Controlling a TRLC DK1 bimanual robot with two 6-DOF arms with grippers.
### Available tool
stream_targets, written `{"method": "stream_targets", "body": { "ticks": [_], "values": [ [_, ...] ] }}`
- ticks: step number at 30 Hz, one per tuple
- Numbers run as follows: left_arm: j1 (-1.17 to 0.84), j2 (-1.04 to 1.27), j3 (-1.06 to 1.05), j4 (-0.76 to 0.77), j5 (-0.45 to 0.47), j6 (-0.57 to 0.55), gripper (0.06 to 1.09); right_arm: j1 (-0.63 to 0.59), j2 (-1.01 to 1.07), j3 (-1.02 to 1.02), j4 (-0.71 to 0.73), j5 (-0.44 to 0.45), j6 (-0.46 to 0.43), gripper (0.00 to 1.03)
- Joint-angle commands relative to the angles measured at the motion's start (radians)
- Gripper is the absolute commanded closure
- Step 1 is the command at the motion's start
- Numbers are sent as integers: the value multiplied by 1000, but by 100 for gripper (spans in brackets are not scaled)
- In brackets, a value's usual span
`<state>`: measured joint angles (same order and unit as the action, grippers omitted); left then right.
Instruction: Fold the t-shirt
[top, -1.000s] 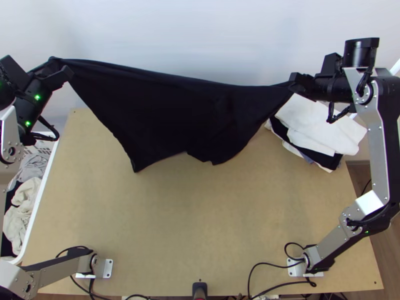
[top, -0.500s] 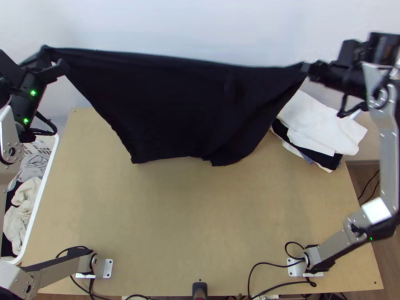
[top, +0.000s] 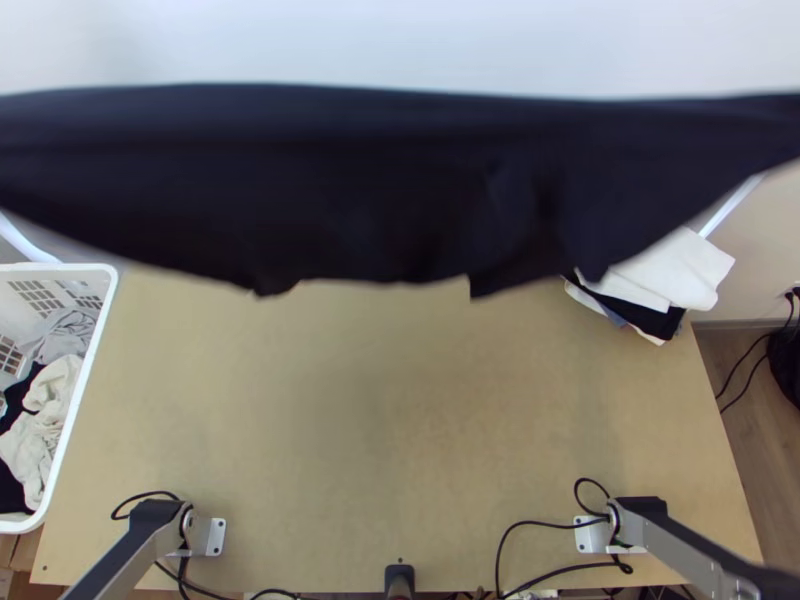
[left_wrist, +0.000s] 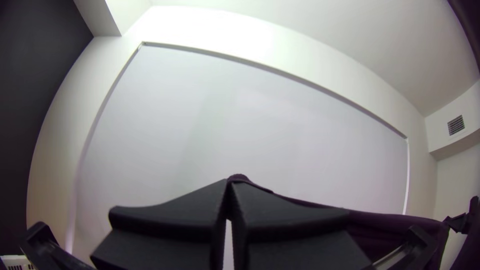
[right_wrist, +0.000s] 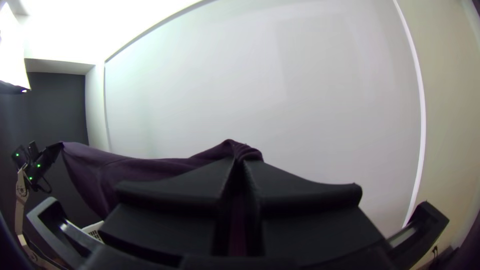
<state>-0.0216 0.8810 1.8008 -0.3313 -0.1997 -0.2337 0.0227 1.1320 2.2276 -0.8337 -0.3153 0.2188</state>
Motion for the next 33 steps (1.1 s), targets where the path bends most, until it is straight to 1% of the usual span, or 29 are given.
{"method": "stream_targets", "body": {
  "ticks": [1, 4, 9, 12, 16, 18, 20, 24, 26, 29, 33],
  "values": [
    [34, -100, -27, -23, -63, 16, 105, -32, -112, -56, -15, 51, -25, 100],
    [32, -178, -95, -63, -58, 11, 105, -24, -206, -151, -45, 50, -13, 100],
    [34, -300, -245, -144, -44, -15, 105, 74, -359, -385, -82, 50, 73, 100],
    [34, -376, -360, -206, -24, -38, 105, 129, -433, -536, -131, 50, 123, 100],
    [34, -501, -541, -305, 25, -59, 105, 177, -548, -781, -159, 50, 157, 100],
    [34, -551, -627, -364, 45, -81, 105, 192, -578, -879, -165, 50, 177, 100],
    [35, -596, -722, -387, 68, -93, 105, 194, -584, -956, -162, 51, 177, 100],
    [37, -628, -899, -380, 97, -116, 105, 194, -534, -1077, -88, 50, 191, 100],
    [37, -625, -975, -336, 100, -121, 105, 192, -495, -1128, -27, 50, 205, 100],
    [34, -565, -1052, -270, 117, -130, 105, 191, -414, -1189, 77, 47, 220, 100],
    [14, -435, -1097, -166, 120, -153, 105, 186, -285, -1249, 211, 38, 238, 100]
  ]
}}
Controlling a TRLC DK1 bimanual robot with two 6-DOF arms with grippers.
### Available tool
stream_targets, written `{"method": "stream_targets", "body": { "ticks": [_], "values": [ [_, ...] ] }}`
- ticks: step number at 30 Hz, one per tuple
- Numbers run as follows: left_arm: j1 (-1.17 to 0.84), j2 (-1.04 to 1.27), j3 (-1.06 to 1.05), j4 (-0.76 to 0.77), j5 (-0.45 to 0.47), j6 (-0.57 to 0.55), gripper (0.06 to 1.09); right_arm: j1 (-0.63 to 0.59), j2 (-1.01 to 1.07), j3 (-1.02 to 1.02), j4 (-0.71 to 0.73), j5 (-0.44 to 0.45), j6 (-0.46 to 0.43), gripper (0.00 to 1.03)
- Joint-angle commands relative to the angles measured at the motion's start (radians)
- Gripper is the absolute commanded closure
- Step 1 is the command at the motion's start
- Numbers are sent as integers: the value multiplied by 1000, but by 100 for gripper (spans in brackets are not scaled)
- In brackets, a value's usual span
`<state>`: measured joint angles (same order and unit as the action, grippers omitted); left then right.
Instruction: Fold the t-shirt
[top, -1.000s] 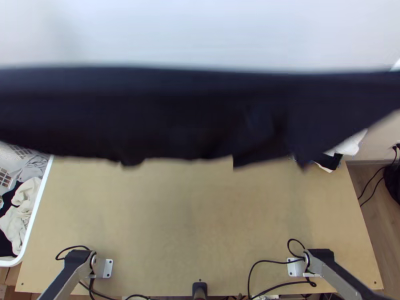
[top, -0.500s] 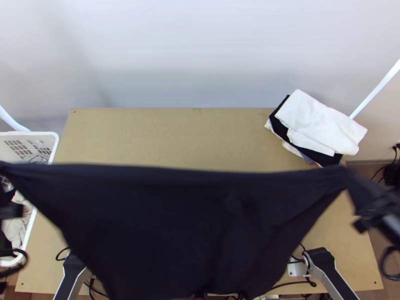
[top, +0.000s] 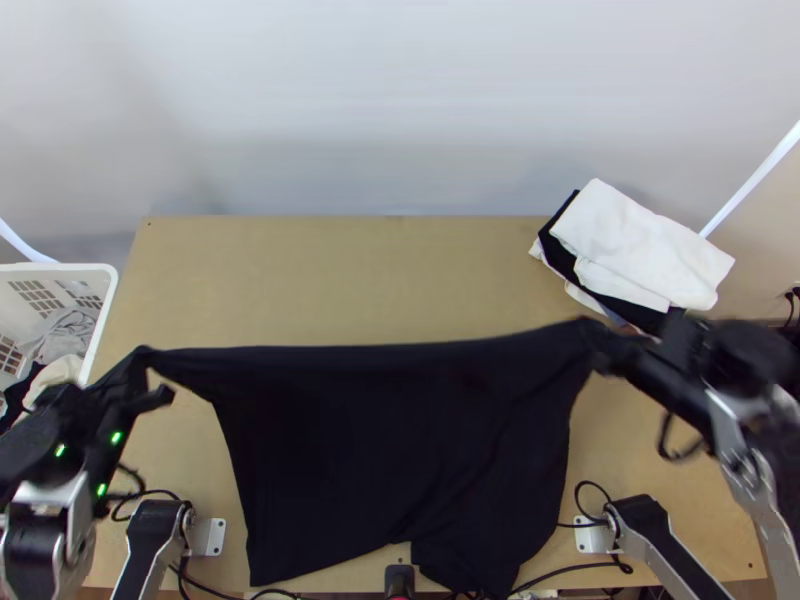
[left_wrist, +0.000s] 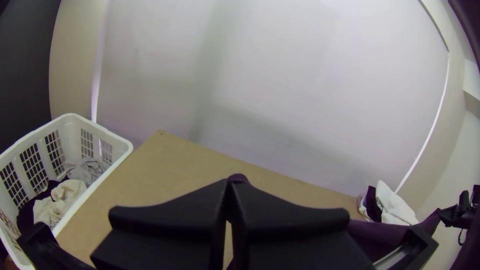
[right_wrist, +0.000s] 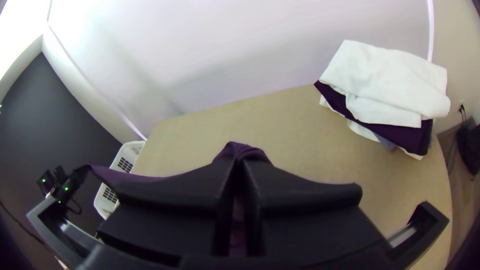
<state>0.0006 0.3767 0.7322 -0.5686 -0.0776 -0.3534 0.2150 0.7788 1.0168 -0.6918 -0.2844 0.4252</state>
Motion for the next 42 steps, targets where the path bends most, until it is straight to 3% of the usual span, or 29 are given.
{"method": "stream_targets", "body": {
  "ticks": [1, 11, 23, 36, 37, 39, 40, 42],
  "values": [
    [-13, 97, -42, 113, -2, -35, 105, -12, 99, -52, 103, 5, 46, 100],
    [-68, 488, -31, 391, -24, -58, 105, -78, 491, -38, 379, 2, 84, 100],
    [-71, 1088, 276, 493, -10, -88, 105, -132, 922, 258, 405, 4, 67, 100],
    [-50, 1496, 636, 523, 12, -127, 105, -126, 1217, 556, 406, 19, 46, 100],
    [-47, 1516, 658, 513, 19, -139, 104, -124, 1228, 569, 406, 24, 46, 98],
    [-42, 1538, 690, 496, 56, -147, 88, -118, 1228, 575, 406, 51, 46, 72],
    [-45, 1538, 708, 464, 58, -145, 77, -114, 1217, 575, 406, 62, 49, 58],
    [-54, 1519, 734, 429, 53, -145, 46, -100, 1180, 565, 405, 105, 49, 24]
  ]
}}
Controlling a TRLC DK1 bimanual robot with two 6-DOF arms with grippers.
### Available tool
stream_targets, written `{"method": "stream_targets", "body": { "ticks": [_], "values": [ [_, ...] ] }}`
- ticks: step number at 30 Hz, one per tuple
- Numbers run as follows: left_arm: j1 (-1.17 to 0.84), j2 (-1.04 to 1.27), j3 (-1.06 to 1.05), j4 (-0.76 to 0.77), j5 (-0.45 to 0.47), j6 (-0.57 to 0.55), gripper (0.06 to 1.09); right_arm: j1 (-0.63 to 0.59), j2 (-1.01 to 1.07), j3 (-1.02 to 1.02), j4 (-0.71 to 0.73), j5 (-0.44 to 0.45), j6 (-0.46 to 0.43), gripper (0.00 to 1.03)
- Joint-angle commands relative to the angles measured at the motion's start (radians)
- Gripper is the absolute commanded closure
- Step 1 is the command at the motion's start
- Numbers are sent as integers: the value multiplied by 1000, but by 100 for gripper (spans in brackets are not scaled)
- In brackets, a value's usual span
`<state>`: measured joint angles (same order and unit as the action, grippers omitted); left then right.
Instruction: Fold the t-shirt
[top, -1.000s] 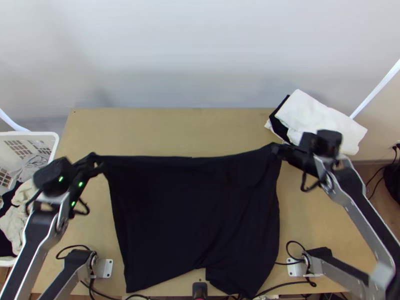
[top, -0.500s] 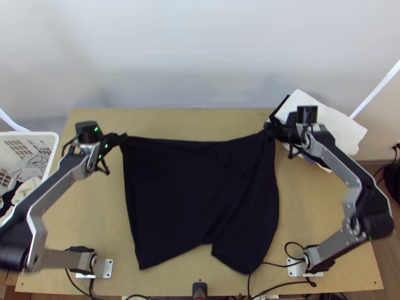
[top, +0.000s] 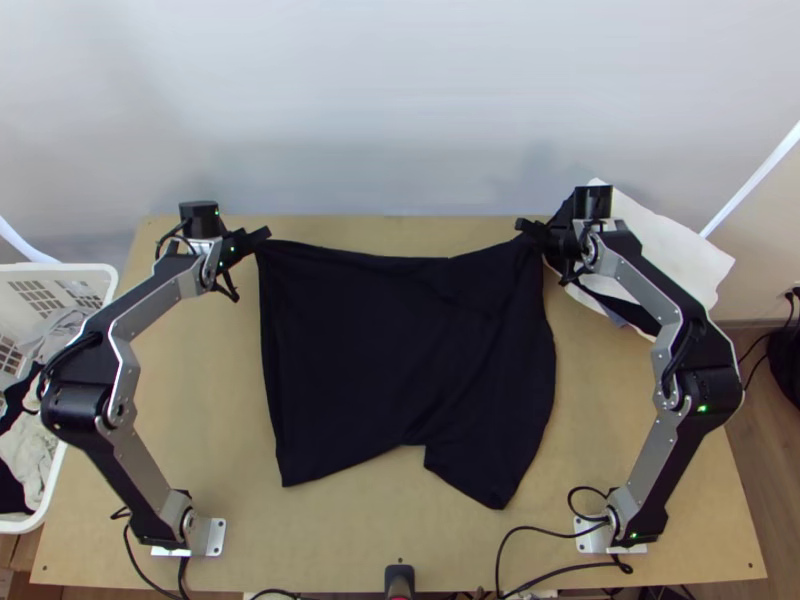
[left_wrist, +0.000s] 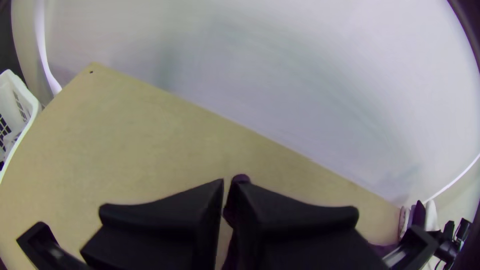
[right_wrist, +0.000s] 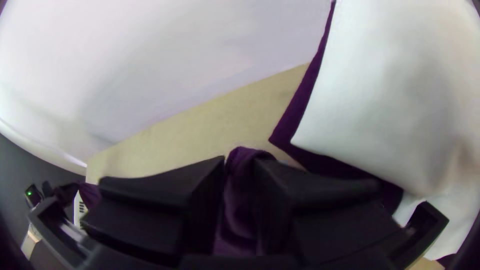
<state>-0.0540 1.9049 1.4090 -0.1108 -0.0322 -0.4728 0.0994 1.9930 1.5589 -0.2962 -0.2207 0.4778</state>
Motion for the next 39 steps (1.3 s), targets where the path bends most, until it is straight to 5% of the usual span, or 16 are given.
{"method": "stream_targets", "body": {
  "ticks": [1, 5, 16, 24, 28, 31, 36, 39],
  "values": [
    [-1, -23, 62, -33, 9, -24, 35, 28, -51, 15, 9, 69, -5, 6],
    [5, -76, 79, -41, 8, -26, 16, 57, -117, 21, 9, 113, -36, 3],
    [56, -267, 15, -188, 12, 92, 15, 83, -468, -31, -265, 112, 25, 3],
    [135, -280, -76, -374, 592, -26, 15, 85, -766, -155, -416, 104, 16, 3],
    [151, -290, -120, -380, 667, -70, 15, 80, -890, -246, -489, 106, -10, 3],
    [160, -331, -150, -383, 663, -66, 15, 75, -971, -296, -600, 104, -28, 3],
    [141, -480, -186, -506, 471, 94, 15, 69, -1054, -369, -890, 63, -73, 3],
    [126, -586, -216, -576, 402, 194, 15, 68, -1136, -468, -931, 29, -77, 3]
  ]
}}
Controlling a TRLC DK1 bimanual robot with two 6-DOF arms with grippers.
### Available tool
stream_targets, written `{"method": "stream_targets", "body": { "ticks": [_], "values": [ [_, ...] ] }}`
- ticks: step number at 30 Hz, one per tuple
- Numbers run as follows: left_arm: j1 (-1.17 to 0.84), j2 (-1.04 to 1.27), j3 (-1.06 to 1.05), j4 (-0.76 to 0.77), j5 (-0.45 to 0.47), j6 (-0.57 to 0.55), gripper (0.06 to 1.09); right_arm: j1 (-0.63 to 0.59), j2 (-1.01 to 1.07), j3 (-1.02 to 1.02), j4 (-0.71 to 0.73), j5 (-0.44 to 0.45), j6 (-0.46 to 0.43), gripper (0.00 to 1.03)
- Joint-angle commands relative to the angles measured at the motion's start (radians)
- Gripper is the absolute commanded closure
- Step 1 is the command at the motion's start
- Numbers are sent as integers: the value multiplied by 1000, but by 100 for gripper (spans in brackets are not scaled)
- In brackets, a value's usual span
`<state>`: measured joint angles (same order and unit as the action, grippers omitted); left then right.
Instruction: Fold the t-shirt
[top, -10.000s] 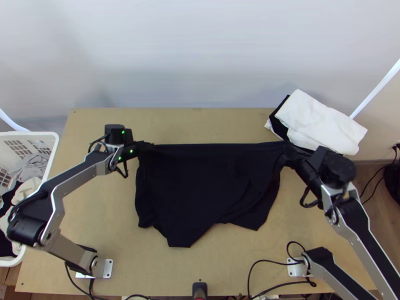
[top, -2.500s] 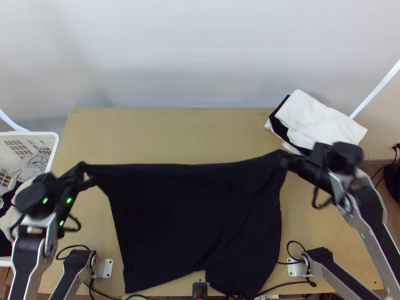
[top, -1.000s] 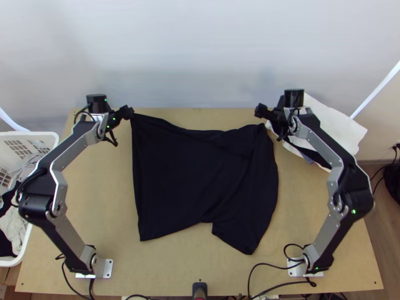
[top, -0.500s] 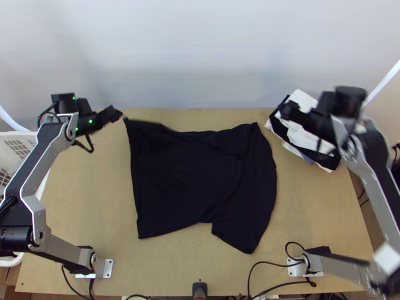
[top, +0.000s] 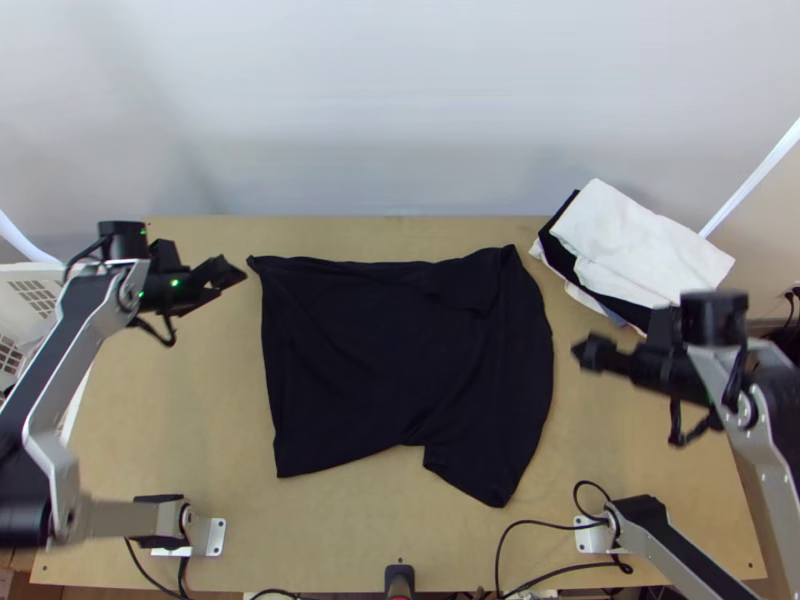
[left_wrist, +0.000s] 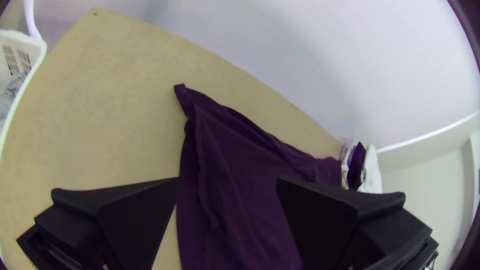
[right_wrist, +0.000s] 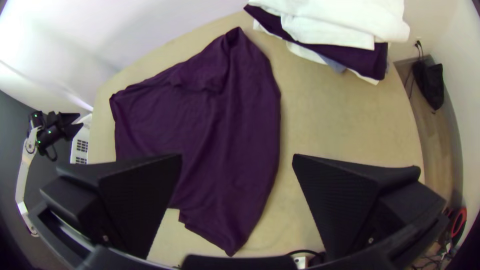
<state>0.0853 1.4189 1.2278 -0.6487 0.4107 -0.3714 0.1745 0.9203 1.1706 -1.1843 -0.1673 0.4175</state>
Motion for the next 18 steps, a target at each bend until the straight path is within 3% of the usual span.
{"method": "stream_targets", "body": {
  "ticks": [1, 5, 10, 18],
  "values": [
    [-25, -133, -45, -66, -78, 123, 15, -7, -81, -121, -60, -37, -17, 4],
    [-70, -261, -62, -197, -159, 203, 16, -9, -112, -253, -129, -100, -5, 7],
    [-162, -400, -60, -385, -184, 270, 16, 8, -118, -393, -126, -136, -5, 16],
    [-343, -557, -156, -519, -274, 338, 20, 31, 9, -502, 46, -144, -14, 17]
  ]
}}
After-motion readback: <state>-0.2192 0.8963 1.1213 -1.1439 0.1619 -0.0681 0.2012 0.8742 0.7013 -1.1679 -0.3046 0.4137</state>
